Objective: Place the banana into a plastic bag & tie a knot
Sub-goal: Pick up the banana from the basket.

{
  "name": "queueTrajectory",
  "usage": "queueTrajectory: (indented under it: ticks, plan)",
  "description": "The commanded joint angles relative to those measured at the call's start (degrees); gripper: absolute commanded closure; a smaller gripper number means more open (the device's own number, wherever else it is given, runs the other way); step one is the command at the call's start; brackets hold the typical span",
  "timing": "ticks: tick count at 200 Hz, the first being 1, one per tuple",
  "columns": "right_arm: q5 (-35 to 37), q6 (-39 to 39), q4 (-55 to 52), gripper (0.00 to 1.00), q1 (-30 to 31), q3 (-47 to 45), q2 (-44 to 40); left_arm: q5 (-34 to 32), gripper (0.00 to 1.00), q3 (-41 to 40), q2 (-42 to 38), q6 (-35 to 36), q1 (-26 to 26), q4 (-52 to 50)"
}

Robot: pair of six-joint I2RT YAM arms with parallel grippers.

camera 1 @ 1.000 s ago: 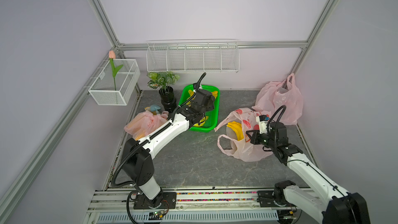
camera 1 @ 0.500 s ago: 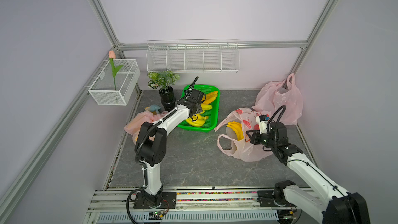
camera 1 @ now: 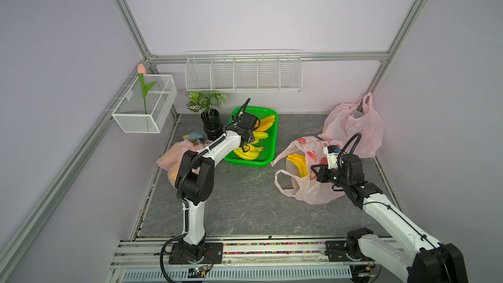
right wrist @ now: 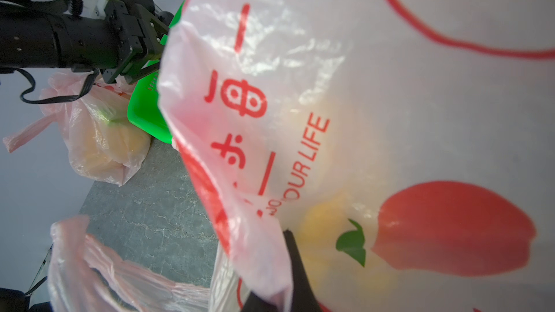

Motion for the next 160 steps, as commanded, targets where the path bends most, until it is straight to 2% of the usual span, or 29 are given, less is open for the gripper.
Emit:
queueTrajectory:
  ticks: [1, 37, 106, 160]
  plan:
    - [0.6, -0.9, -0.6, 0.93, -0.4, -0.3, -0.3, -0.9, 0.43, 2.0, 1.6, -1.8, 0.6, -1.5]
    - [0.7, -0.9, -0.5, 0.93, -0.4, -0.4, -0.1, -0.8, 0.50, 1.8, 2.1, -1.9, 0.7, -1.0]
    - [1.1, -0.9, -0.6, 0.94, -0.4, -0.2, 0.3, -0.5, 0.71, 1.3, -0.3, -2.3, 0.7, -0.9]
    - [1.2, -1.0, -0.8, 0.94, -0.4, 0.0, 0.5, -4.6, 0.76, -4.5, -7.6, -3.3, 0.2, 2.1]
